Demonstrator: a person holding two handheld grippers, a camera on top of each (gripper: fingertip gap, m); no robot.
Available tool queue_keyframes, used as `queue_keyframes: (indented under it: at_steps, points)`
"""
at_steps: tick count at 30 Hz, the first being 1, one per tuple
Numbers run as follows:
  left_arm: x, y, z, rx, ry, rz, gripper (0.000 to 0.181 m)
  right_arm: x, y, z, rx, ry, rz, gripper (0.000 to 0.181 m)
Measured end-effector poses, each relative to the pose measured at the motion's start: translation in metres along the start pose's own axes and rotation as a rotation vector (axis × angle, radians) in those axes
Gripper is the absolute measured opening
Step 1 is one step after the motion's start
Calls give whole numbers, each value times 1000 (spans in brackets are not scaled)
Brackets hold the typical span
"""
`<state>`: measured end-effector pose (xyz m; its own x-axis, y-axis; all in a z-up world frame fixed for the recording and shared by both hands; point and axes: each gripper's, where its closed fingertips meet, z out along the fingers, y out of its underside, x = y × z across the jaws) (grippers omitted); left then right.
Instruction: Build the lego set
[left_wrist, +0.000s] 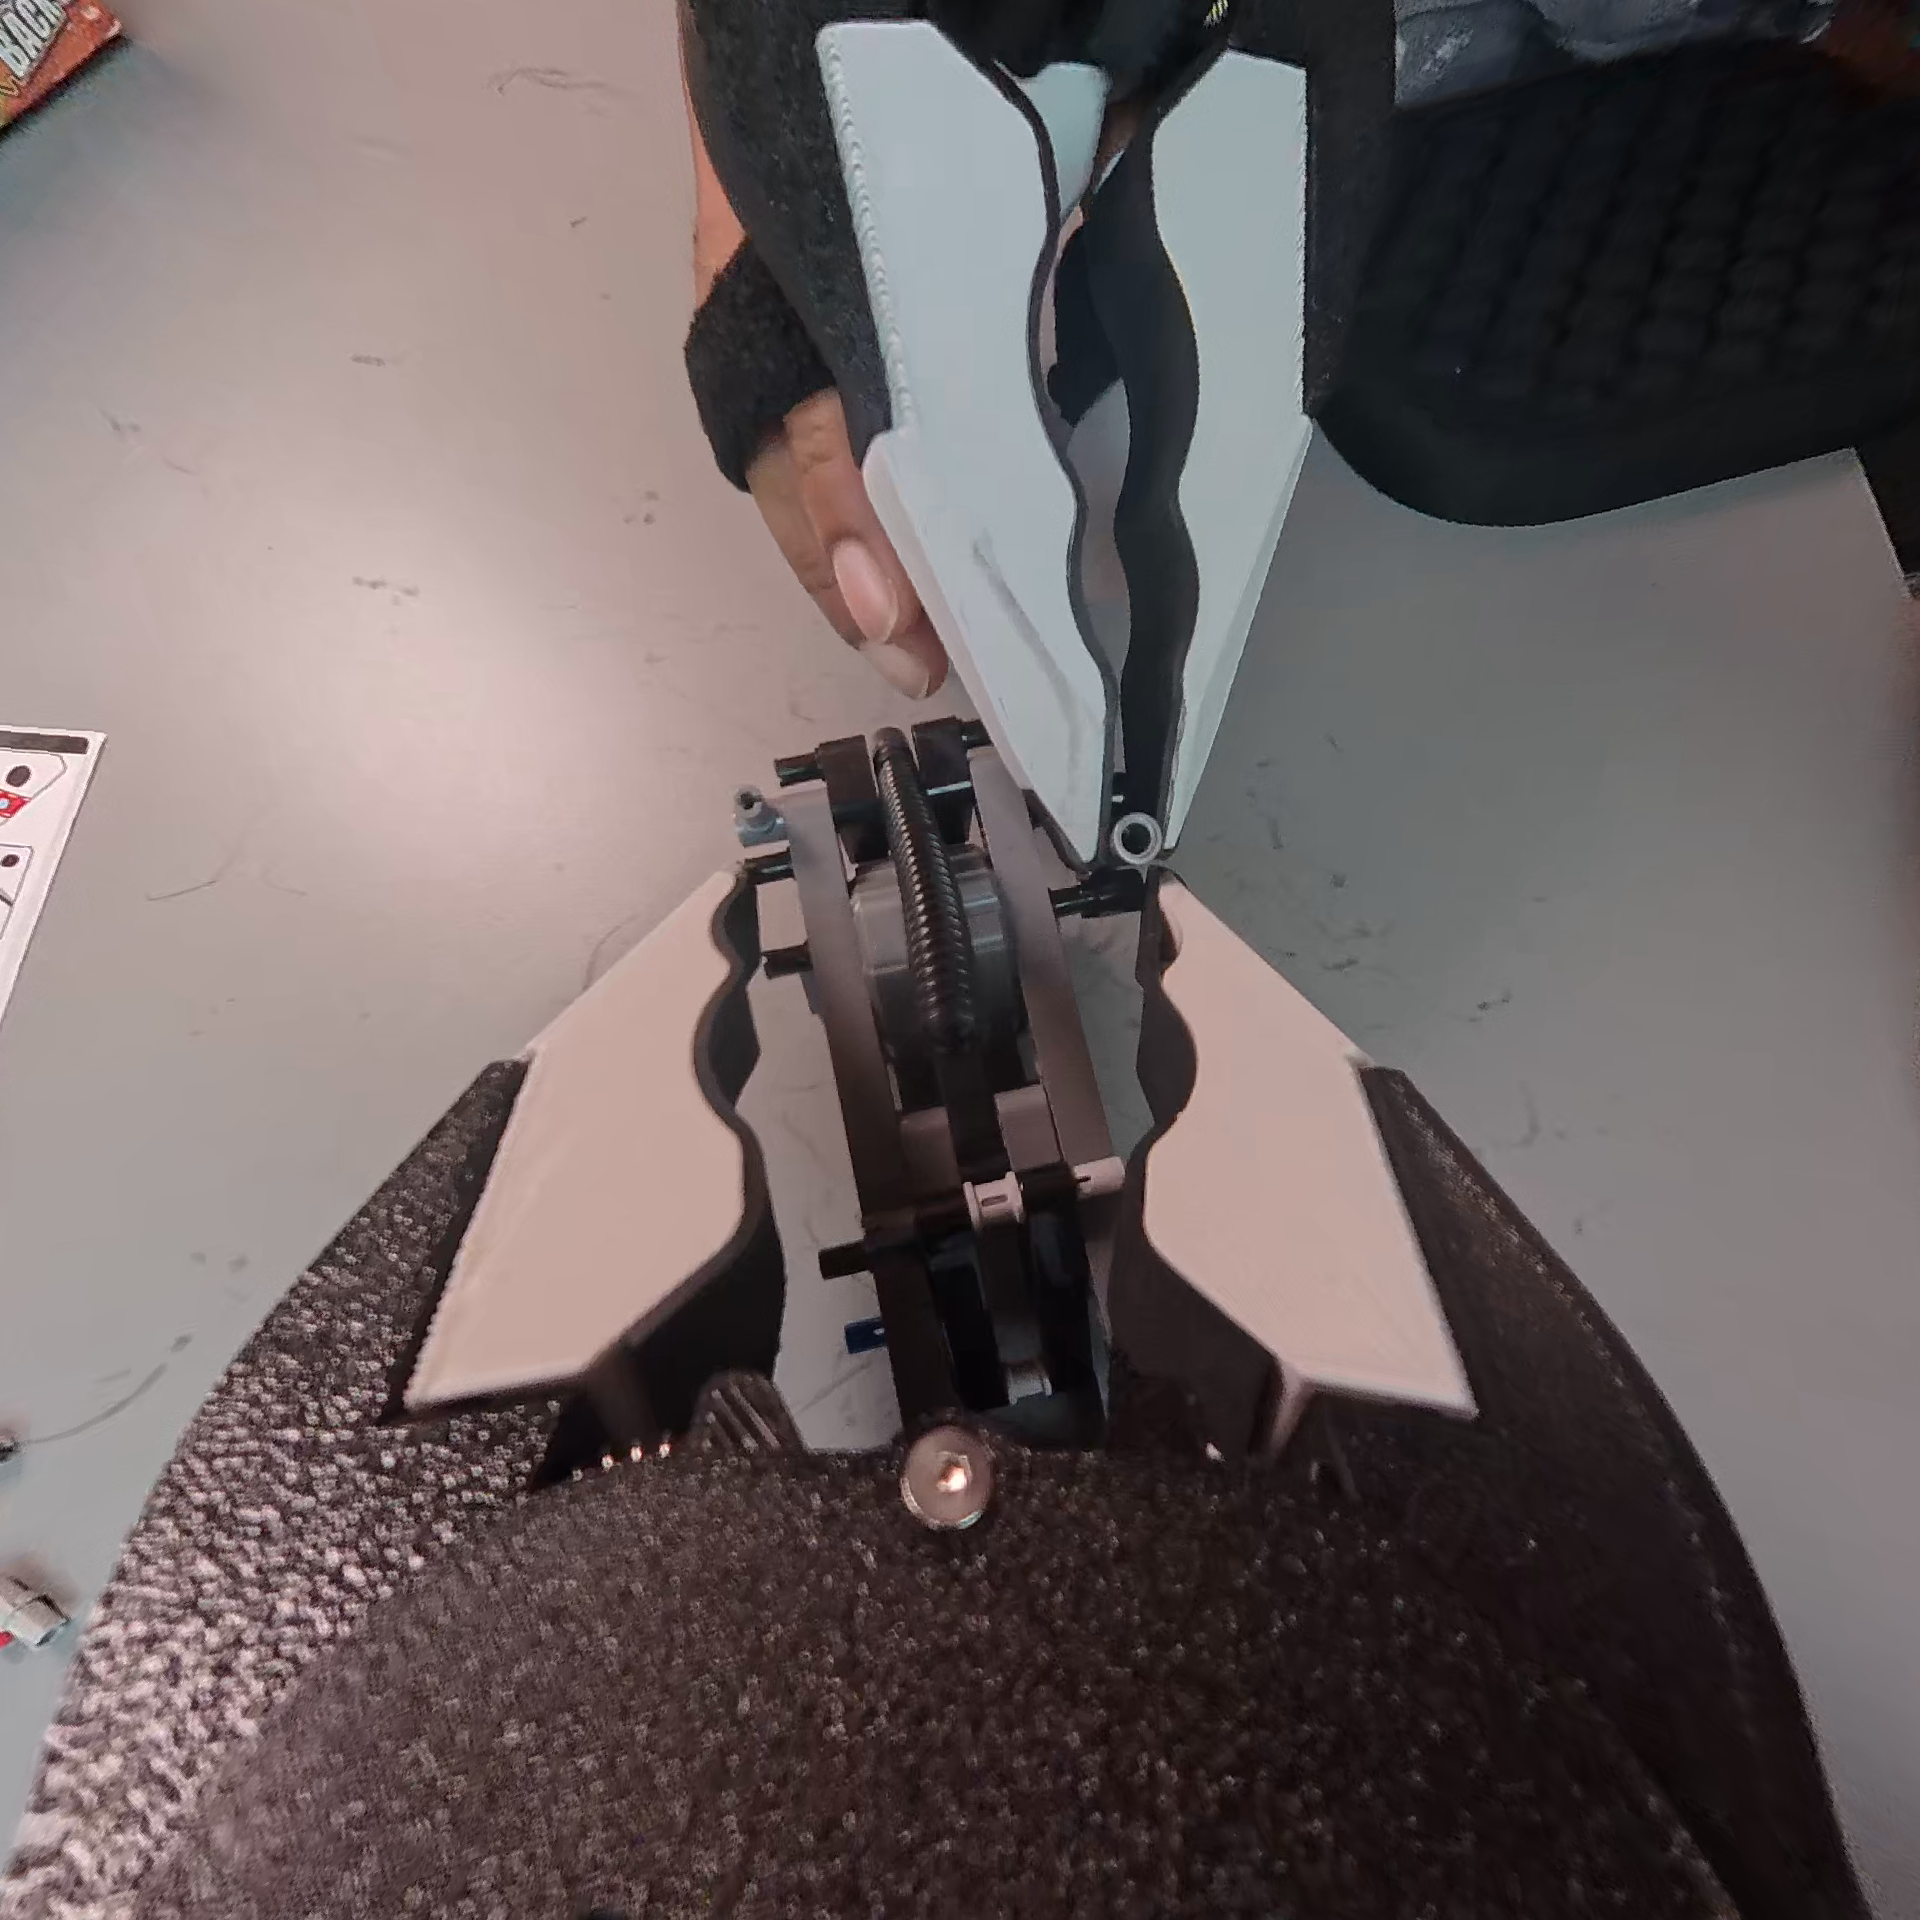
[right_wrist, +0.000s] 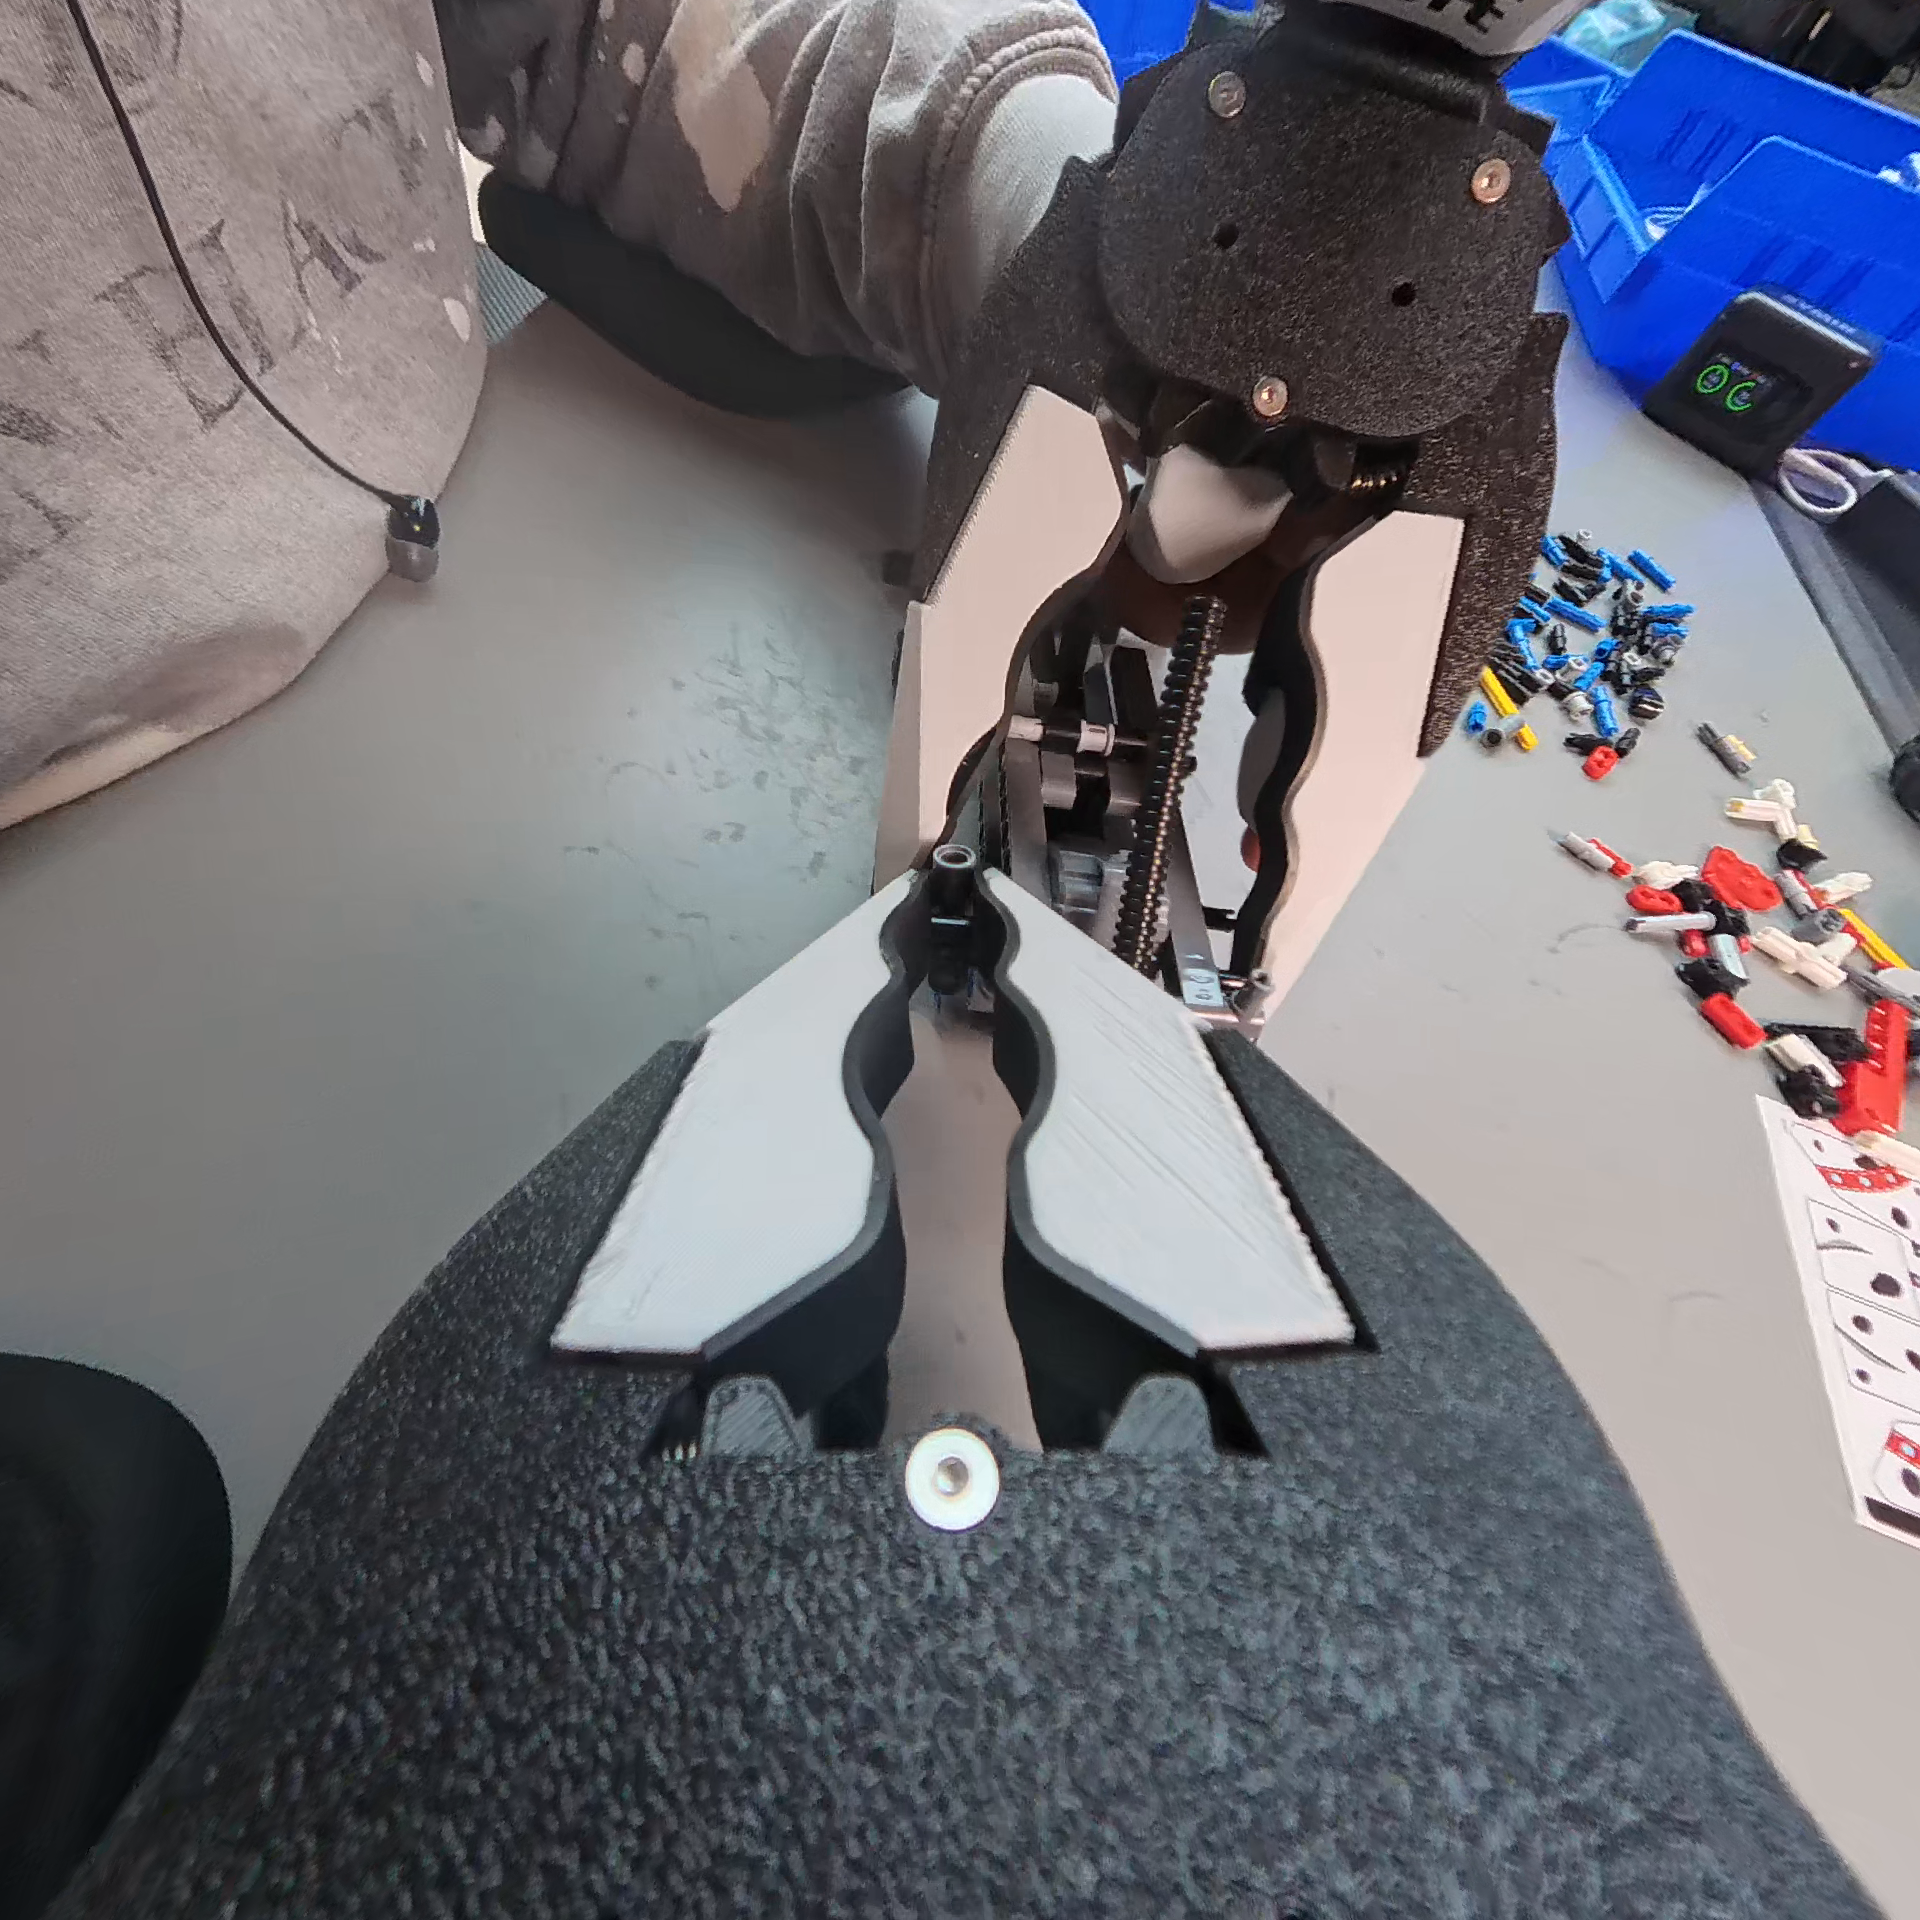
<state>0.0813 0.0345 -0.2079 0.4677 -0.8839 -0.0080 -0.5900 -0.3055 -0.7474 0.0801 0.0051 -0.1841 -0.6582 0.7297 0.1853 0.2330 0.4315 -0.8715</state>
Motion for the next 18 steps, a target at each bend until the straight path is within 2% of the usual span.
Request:
queue_keyframes:
  at_steps: [7,18]
  points:
    - [-1,-2,0,30,7,-40,74,2,1,-2,2,-2,12,8]
    - [-2,-3,0,15,4,-51,73,2,5,-7,-189,10,-28,9]
